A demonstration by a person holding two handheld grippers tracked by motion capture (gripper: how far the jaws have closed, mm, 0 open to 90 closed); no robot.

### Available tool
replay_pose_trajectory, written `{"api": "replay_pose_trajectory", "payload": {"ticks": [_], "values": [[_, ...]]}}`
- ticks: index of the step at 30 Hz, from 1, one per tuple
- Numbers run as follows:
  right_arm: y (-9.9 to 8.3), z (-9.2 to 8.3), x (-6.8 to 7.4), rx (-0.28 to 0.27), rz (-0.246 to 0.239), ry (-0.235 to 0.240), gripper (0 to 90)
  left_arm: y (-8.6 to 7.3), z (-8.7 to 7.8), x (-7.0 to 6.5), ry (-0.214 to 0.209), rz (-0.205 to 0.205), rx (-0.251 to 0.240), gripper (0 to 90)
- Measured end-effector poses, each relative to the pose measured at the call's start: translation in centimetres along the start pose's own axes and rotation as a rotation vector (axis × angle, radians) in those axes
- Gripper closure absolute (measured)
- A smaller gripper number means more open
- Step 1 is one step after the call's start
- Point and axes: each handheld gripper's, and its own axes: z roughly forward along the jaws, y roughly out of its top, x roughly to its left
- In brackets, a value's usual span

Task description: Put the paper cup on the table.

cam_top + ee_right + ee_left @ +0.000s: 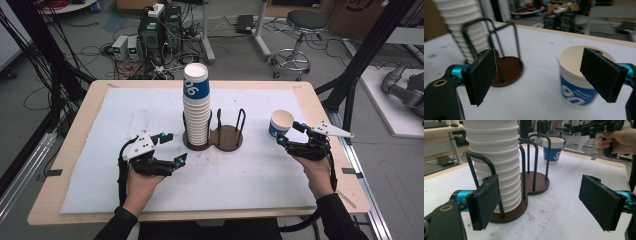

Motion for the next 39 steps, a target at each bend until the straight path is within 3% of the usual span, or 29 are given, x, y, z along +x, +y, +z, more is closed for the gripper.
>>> {"api": "replay_pose_trajectory", "payload": {"ticks": [3, 7, 10, 12, 27, 39], "values": [[0.7, -0.3, 0.8, -0.042, -0.018, 0.078, 14.3, 0.0, -0.1, 0.4, -0.007, 0.002, -0.013, 17.0], [1.4, -0.3, 1.8, -0.048, -0.027, 0.150, 14.9, -0.1, -0.8, 0.7, 0.020, 0.012, -0.018, 17.0], [1.7, -0.3, 2.7, -0.063, -0.087, 0.197, 15.1, -0.3, -1.2, 1.0, 0.035, 0.010, -0.023, 17.0], [1.8, -0.2, 3.0, -0.067, -0.091, 0.221, 15.1, -0.3, -1.3, 1.2, 0.040, 0.006, -0.025, 17.0], [1.7, 0.6, 3.9, -0.006, -0.148, 0.223, 15.5, -0.3, -2.1, 1.0, 0.058, 0.017, -0.028, 17.0], [1.5, 0.9, 3.9, 0.006, -0.145, 0.223, 15.5, -0.2, -2.4, 1.0, 0.065, 0.019, -0.030, 17.0]]}}
